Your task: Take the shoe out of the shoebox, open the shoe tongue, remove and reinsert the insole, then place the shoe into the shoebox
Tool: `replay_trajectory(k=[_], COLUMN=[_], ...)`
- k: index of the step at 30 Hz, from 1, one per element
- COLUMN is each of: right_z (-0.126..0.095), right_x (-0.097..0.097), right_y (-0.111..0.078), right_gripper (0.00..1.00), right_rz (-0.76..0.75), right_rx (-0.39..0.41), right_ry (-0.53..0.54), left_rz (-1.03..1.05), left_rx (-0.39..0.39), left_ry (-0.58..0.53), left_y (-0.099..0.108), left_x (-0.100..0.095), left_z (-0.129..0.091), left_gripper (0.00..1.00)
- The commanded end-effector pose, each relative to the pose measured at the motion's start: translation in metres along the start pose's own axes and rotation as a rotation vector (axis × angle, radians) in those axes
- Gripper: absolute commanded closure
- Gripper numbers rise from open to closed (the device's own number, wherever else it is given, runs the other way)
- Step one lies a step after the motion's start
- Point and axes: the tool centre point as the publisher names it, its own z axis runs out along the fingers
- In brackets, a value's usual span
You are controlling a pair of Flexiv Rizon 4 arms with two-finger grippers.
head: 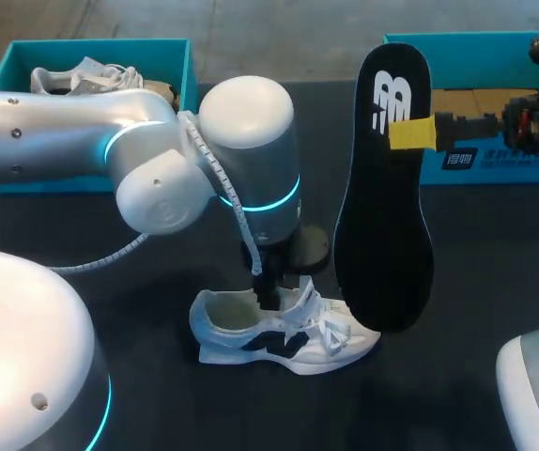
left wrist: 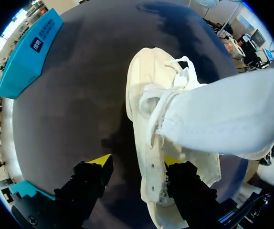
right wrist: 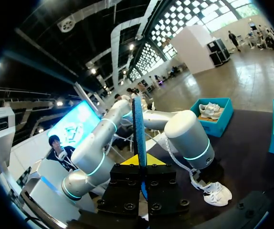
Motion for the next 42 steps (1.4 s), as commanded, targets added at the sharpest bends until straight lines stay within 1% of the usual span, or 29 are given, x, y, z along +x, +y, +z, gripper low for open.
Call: replay_trajectory(k=[1,3,4,5,6,7,12,17,21,26,30,35,37,42], right_z=[0.009,0.009,0.009,0.009,0.009,0.009,0.009,0.009,0.009,0.009,0.009,0.009,0.009,0.009], right_x=[0.009,0.009,0.009,0.009,0.009,0.009,0.009,0.009,0.009,0.009,0.009,0.009,0.009,0.009], right_y=[-0.006,-0.006,-0.006,-0.006,-0.006,-0.006,-0.006,-0.006,-0.006,-0.006,-0.006,-0.006,-0.006,-0.006], right_gripper=[1.0,1.0,1.0,1.0,1.0,1.0,1.0,1.0,1.0,1.0,1.0,1.0,1.0,1.0], right_rz=[0.001,0.001,0.001,0.001,0.001,0.001,0.001,0.001,0.001,0.001,0.001,0.001,0.001,0.001], right_rx=[-0.074,-0.074,-0.074,-0.074,-0.074,-0.074,-0.074,-0.074,-0.074,-0.074,-0.074,-0.074,-0.074,-0.074], right_ry=[-0.013,-0.013,-0.013,-0.013,-0.013,-0.013,-0.013,-0.013,-0.013,-0.013,-0.013,-0.013,-0.013,-0.013], left_rz=[-0.003,-0.002,-0.002,-0.001,-0.001,-0.001,0.005,0.021,0.036,0.051,0.082,0.168,0.214,0.375], left_rx=[-0.001,-0.005,-0.007,-0.008,-0.008,-0.008,-0.006,0.001,0.01,0.001,0.015,0.015,0.027,0.025], left_ry=[0.002,0.002,0.001,0.001,0.001,0.001,0.002,-0.001,-0.003,-0.011,-0.003,-0.013,-0.005,-0.008], left_y=[0.0,0.001,0.001,0.001,0.001,0.002,0.003,0.006,0.008,0.01,0.012,0.016,0.019,0.027], left_x=[-0.001,-0.001,-0.001,-0.001,-0.001,-0.001,0.002,0.005,0.008,0.013,0.016,0.02,0.022,0.033], left_z=[0.006,0.007,0.007,0.007,0.007,0.007,0.007,-0.001,-0.011,-0.025,-0.036,-0.052,-0.059,-0.072], left_gripper=[0.5,0.52,0.56,0.73,0.78,0.99,1.0,1.0,1.0,1.0,1.0,1.0,1.0,1.0])
